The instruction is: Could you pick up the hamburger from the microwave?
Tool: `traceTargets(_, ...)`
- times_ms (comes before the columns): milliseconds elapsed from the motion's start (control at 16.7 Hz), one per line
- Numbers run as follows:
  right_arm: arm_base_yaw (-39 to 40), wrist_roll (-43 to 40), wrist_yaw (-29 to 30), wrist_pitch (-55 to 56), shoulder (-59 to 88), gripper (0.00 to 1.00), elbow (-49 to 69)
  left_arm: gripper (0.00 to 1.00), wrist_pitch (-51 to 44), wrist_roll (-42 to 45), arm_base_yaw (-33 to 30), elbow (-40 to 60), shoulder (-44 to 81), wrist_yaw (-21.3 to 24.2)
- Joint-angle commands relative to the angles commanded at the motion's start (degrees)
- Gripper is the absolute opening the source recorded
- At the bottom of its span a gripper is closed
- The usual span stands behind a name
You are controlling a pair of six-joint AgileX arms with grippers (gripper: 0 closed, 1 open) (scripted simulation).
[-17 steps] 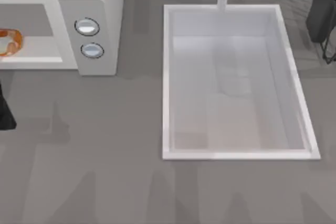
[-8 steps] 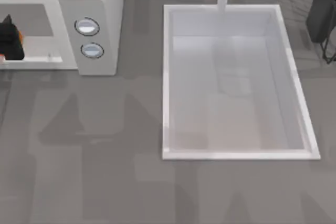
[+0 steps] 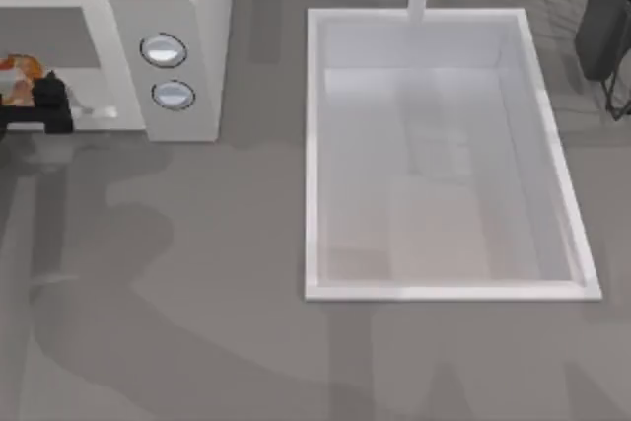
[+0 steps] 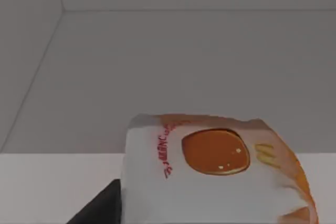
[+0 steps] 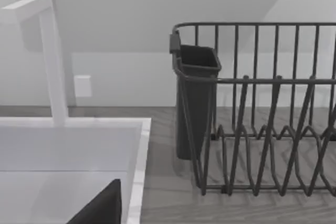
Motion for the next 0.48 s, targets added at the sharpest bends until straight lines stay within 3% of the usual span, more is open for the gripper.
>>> traceTargets(240,0.00,0.00,0.00,0.00,0.00,1.00,0.00,1.00,6.30,0.47,1.04,5.45,13.77,1.21)
traceTargets(480,0.00,0.00,0.00,0.00,0.00,1.00,0.00,1.00,8.71,0.66,1.43,7.54,19.03,1.68)
